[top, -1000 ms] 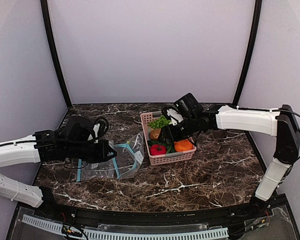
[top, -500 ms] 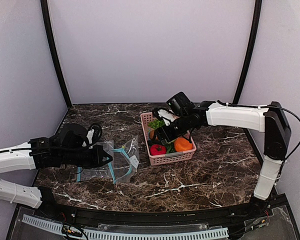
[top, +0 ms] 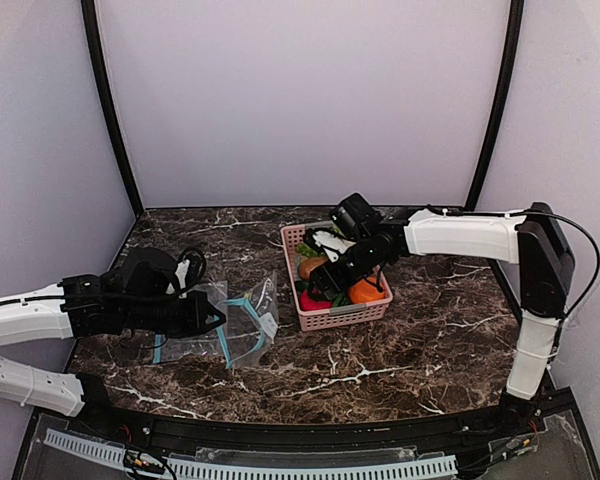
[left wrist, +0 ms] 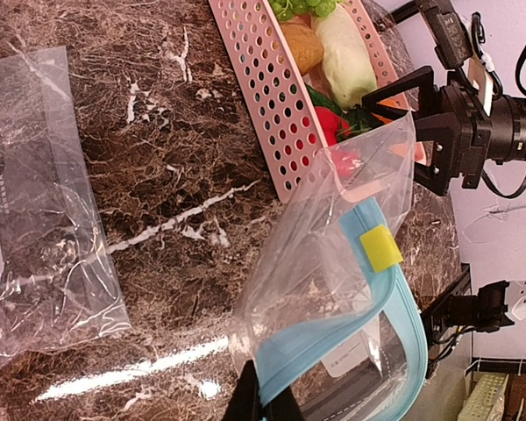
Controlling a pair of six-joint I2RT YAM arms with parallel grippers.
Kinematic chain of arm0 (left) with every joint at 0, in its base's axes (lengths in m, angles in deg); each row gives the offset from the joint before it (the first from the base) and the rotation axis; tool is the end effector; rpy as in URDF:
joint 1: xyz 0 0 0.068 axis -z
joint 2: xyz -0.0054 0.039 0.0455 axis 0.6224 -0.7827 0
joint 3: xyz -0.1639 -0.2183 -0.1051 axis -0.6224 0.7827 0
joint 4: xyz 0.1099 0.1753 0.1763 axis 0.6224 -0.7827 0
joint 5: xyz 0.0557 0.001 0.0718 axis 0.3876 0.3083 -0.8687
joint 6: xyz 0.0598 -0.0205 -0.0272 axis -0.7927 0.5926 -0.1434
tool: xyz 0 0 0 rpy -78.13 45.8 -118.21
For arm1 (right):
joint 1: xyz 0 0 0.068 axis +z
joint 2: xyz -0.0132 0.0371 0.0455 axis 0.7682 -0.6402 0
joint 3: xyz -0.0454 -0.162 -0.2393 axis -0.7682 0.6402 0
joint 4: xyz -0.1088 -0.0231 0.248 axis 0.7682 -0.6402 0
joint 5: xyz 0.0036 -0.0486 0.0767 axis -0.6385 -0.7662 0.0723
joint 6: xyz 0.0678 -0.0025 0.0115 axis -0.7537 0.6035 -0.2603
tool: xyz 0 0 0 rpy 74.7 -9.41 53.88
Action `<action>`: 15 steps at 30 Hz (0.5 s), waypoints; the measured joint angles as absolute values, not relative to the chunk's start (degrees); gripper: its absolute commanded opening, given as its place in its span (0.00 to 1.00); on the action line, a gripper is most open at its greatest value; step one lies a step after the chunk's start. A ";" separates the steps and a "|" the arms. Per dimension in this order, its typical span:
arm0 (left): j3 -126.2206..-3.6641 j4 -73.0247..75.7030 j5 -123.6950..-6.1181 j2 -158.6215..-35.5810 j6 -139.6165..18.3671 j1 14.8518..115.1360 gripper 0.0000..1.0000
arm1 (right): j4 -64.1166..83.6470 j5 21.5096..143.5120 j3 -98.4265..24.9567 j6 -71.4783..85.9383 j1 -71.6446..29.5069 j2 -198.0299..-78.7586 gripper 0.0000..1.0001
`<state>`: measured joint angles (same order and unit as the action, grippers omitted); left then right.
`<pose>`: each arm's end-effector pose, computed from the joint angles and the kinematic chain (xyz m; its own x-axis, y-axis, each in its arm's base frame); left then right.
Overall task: Place the food in the zip-top bag and seal the zipper
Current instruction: Pick up the fake vegetable from the bin.
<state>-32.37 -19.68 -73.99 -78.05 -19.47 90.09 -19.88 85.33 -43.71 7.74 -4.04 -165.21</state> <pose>0.1436 -0.1800 0.2581 -0.8371 -0.2248 -0.4987 0.1819 0.7453 -0.6414 0.2957 0.3223 0.2229 -0.6534 -0.5243 -0.5461 -0.7129 0.6688 0.2109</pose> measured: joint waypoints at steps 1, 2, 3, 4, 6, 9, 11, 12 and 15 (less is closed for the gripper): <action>-32.37 -19.70 -73.97 -78.25 -19.47 90.09 0.01 | -19.94 85.33 -43.71 7.87 -3.96 -165.36 0.78; -32.37 -19.70 -73.92 -78.40 -19.47 90.09 0.01 | -19.94 85.24 -43.71 8.00 -3.83 -165.54 0.78; -32.37 -19.73 -73.83 -78.51 -19.47 90.09 0.01 | -20.01 85.13 -43.75 8.11 -3.70 -165.84 0.78; -32.37 -19.70 -73.79 -78.62 -19.47 90.09 0.01 | -20.25 84.87 -43.97 8.20 -3.39 -166.37 0.78; -32.37 -19.73 -73.73 -78.71 -19.47 90.09 0.01 | -20.60 84.04 -44.36 8.22 -2.76 -167.51 0.79; -32.37 -19.73 -73.62 -78.71 -19.45 90.09 0.01 | -21.19 82.92 -44.50 8.07 -1.95 -168.86 0.81; -32.37 -19.73 -73.62 -78.69 -19.45 90.09 0.01 | -21.17 82.49 -44.56 7.94 -1.62 -169.21 0.81; -32.37 -19.75 -73.59 -78.71 -19.45 90.09 0.01 | -21.19 82.29 -44.58 7.91 -1.55 -169.30 0.81; -32.37 -19.75 -73.59 -78.71 -19.45 90.09 0.01 | -21.26 81.44 -45.22 7.74 -1.23 -169.82 0.81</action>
